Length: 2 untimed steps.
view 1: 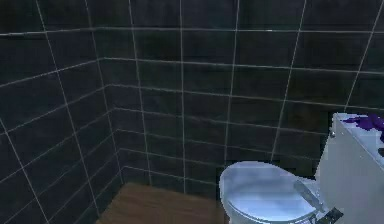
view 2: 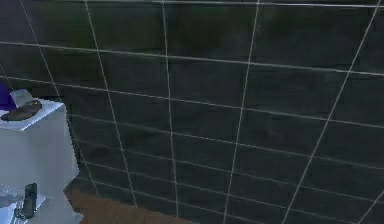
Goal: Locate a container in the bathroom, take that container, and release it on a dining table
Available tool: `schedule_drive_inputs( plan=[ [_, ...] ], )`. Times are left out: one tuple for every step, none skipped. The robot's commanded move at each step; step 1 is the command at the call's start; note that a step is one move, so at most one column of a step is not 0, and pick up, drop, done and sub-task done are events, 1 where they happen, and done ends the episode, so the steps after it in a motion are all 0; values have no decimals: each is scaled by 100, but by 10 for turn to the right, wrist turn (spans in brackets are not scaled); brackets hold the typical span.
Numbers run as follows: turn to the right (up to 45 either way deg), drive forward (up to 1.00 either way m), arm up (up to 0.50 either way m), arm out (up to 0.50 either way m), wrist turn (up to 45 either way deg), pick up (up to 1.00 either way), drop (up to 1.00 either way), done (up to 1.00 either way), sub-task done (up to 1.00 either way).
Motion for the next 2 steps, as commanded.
schedule_drive_inputs(
  plan=[
    [330, 0, 0, 0, 0, 0, 0, 0, 0],
    [0, 30, 0, 0, 0, 0, 0, 0, 0]
  ],
)
